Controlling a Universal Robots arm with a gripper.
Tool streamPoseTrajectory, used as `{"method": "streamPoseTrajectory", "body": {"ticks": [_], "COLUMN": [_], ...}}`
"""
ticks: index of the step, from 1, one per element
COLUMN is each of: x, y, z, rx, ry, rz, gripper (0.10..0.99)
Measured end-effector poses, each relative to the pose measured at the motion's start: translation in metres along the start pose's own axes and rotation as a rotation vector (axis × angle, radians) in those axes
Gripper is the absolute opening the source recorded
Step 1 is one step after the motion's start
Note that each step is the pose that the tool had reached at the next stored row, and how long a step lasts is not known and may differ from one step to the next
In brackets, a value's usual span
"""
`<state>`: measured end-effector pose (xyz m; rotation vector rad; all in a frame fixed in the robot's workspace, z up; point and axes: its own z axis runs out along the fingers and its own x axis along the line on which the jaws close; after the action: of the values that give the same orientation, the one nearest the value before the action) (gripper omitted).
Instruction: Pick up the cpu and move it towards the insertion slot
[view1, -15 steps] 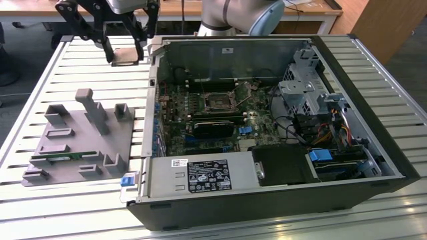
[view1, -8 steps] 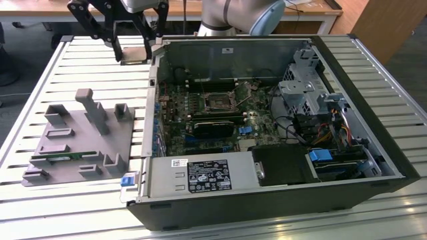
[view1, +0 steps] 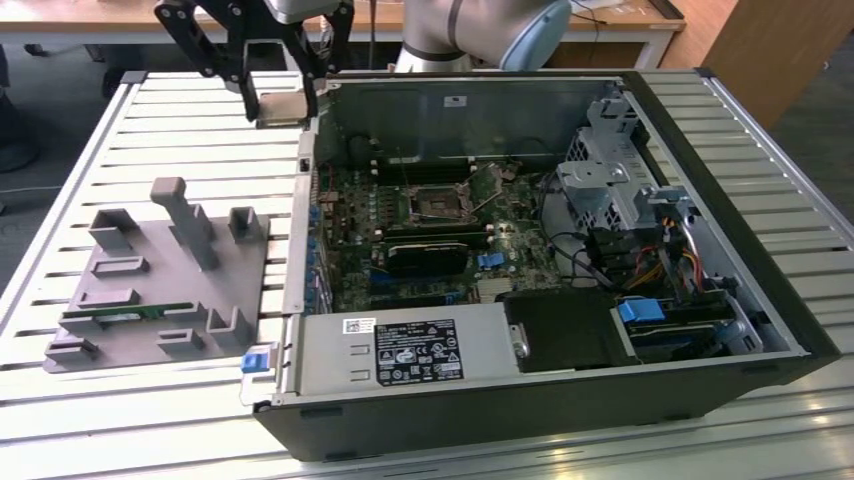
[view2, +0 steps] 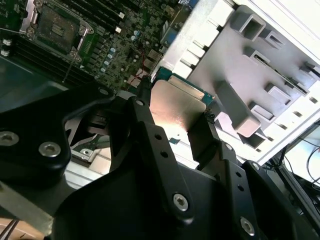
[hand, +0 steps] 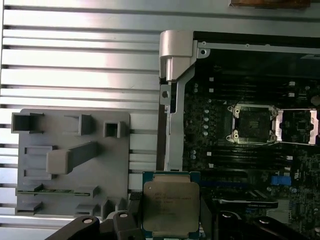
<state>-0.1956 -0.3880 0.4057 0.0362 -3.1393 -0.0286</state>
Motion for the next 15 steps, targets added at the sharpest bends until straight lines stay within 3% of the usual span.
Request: {"method": "streamPoseTrajectory", "body": {"ticks": [15], "x": [-0.0193], "y": [0.0021], "z": [0.0], "rx": [0.0], "ry": [0.0], "rz": [0.0], "gripper": [0.541]}}
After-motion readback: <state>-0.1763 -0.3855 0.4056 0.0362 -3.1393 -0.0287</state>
